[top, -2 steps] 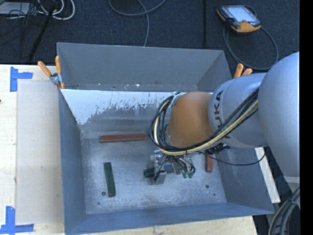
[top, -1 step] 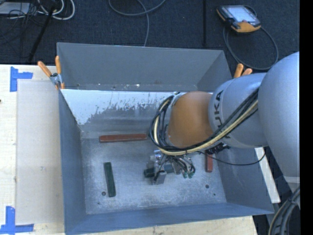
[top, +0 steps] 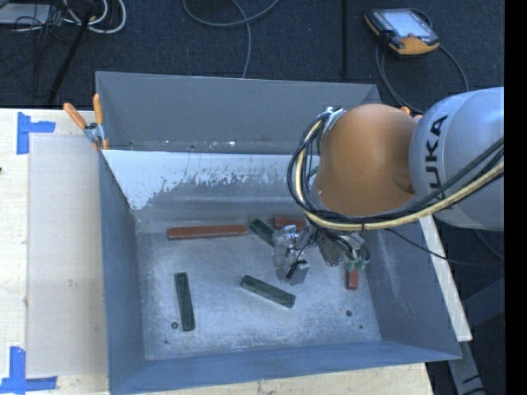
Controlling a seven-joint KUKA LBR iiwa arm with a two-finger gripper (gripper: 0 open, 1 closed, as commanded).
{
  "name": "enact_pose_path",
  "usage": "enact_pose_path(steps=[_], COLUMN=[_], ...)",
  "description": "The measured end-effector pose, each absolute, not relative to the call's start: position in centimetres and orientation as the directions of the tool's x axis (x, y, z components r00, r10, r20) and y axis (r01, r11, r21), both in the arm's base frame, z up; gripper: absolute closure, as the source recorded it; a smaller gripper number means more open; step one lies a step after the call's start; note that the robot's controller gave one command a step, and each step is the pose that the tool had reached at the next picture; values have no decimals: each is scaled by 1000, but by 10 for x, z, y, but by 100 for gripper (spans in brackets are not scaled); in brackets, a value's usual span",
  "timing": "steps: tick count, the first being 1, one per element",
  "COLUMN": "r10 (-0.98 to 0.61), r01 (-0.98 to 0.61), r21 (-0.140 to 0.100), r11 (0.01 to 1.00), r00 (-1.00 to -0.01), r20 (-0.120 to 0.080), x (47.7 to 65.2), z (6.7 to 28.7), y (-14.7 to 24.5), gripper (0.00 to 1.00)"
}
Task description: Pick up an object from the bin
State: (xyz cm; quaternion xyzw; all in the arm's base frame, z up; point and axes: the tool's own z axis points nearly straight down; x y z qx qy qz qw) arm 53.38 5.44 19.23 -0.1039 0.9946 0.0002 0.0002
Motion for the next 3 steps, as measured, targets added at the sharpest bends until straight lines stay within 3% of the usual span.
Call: enact_pose_path(steps=[1, 2, 3], r10=[-206, -205, -223], r01=[-206, -205, -223], r21=[1, 1, 0], r11=[979, 979, 975], r00=[-979, -979, -975], r20=[0, 0, -6], x=[534, 534, 520], z=[192, 192, 137], y=[54, 54, 51], gripper=[0, 0, 0])
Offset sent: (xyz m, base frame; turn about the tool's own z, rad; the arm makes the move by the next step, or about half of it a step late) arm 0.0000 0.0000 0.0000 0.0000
